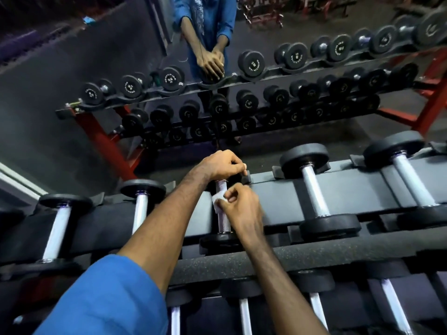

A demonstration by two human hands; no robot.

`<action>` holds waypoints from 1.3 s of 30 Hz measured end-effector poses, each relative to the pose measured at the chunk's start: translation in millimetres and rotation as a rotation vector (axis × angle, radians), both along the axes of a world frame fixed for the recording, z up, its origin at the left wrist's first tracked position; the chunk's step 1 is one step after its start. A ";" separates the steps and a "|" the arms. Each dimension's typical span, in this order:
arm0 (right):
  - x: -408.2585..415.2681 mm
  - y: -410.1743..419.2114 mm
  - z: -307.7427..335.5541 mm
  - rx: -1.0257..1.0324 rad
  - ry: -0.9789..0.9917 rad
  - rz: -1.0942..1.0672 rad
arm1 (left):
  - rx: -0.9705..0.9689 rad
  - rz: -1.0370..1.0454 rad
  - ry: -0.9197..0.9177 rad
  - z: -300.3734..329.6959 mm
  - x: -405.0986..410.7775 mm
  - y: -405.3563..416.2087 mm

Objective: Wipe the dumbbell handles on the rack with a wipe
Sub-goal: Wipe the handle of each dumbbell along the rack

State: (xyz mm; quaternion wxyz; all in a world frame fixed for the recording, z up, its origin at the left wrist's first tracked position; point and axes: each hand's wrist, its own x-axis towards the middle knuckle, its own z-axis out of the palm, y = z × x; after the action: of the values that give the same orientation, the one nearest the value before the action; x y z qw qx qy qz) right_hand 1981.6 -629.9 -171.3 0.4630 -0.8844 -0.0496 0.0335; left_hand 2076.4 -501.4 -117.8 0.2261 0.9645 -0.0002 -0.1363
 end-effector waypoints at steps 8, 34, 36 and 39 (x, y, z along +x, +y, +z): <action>-22.1 -5.7 -14.3 -0.088 -0.005 0.032 | -0.060 -0.009 -0.052 -7.9 3.5 8.9; 33.2 44.6 -0.8 0.327 0.565 -0.011 | -0.143 -0.055 -0.114 -15.2 8.4 16.9; 35.0 44.0 -1.0 0.311 0.508 -0.021 | -0.145 -0.054 -0.113 -14.7 8.2 18.0; 14.7 30.4 -5.6 0.310 0.612 0.078 | -0.161 -0.044 -0.119 -13.4 6.2 22.0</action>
State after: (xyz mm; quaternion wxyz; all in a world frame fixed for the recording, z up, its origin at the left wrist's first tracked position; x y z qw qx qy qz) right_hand 1996.3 -599.5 -176.9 0.5836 -0.7499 0.0531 0.3069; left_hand 2082.7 -479.3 -131.2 0.2993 0.9494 -0.0456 -0.0832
